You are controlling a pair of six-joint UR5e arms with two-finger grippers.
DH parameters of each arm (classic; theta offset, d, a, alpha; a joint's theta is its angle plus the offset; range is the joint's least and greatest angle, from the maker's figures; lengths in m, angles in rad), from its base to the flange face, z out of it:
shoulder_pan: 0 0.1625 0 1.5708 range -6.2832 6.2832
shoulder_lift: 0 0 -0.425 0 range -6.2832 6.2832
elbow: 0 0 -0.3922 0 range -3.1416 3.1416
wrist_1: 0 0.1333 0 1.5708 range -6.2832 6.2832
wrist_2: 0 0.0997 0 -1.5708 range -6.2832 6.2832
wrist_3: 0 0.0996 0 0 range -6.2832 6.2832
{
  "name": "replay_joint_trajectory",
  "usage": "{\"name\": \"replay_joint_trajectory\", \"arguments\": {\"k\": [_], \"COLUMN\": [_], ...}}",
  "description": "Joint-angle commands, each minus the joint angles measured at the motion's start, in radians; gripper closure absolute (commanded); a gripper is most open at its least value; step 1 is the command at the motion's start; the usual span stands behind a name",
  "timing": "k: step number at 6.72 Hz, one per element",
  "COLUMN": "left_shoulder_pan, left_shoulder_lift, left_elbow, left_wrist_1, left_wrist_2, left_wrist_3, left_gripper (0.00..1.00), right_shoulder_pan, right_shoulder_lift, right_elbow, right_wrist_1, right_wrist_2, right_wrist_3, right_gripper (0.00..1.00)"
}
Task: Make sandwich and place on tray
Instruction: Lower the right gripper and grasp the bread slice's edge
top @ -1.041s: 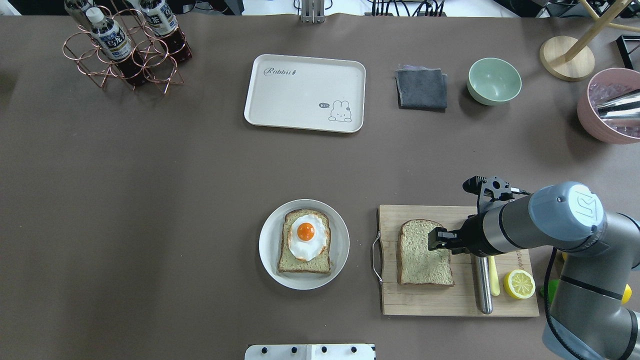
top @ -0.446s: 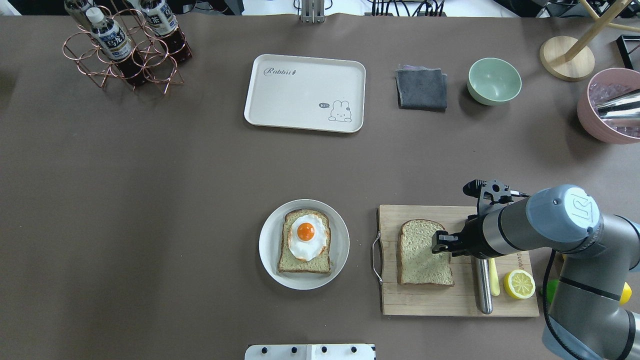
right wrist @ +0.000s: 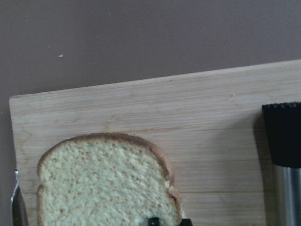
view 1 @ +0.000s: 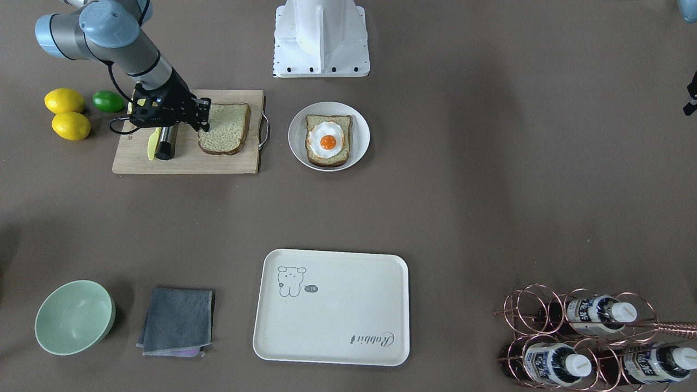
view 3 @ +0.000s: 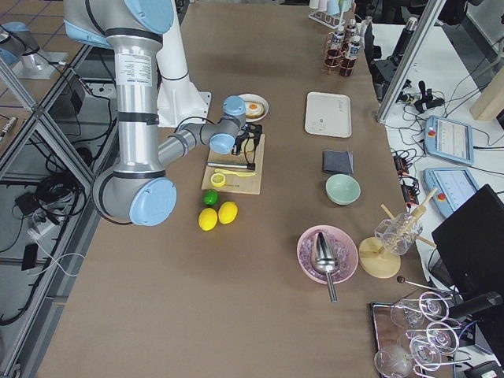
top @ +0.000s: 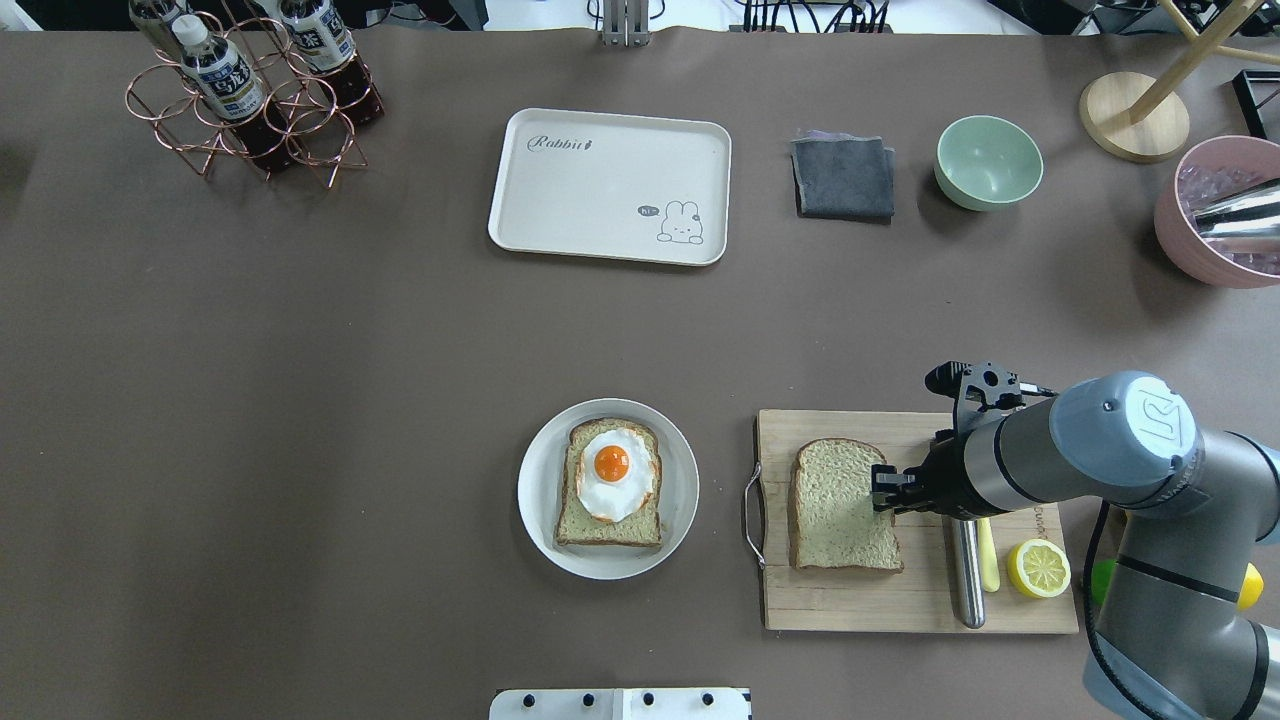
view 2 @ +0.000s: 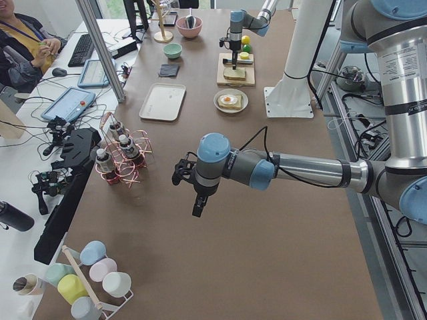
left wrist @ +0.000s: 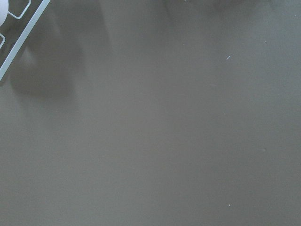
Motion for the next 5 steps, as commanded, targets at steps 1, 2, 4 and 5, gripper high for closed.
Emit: {"name": "replay_joint_trajectory", "arguments": {"k": [1, 2, 4, 5], "left_shoulder_pan": [-0.004, -0.009, -0.009, -0.009], "left_shoulder_lift": [0.001, 0.003, 0.003, 0.003], "left_elbow": [-0.002, -0.003, -0.001, -0.004], "left_wrist_1": [0.0, 0.0, 0.0, 0.0], "left_wrist_2": [0.0, -0.001, 0.0, -0.001], "left_wrist_3": [0.0, 0.0, 0.0, 0.0], "left_gripper": [0.02, 0.02, 0.02, 0.02], "right_shoulder_pan": [-0.002, 0.001, 0.029, 0.061], "right_shoulder_lift": [0.0, 0.0, 0.008, 0.017], "right_elbow": [-0.001, 0.009, 0.028, 0.045], "right_wrist_1": [0.0, 0.0, 0.0, 0.002], "right_wrist_2": [0.007, 0.013, 0.05, 0.091], "right_wrist_3": [0.001, 0.001, 0.001, 0.001], "right_gripper": [1.0, 1.0, 1.0, 1.0]}}
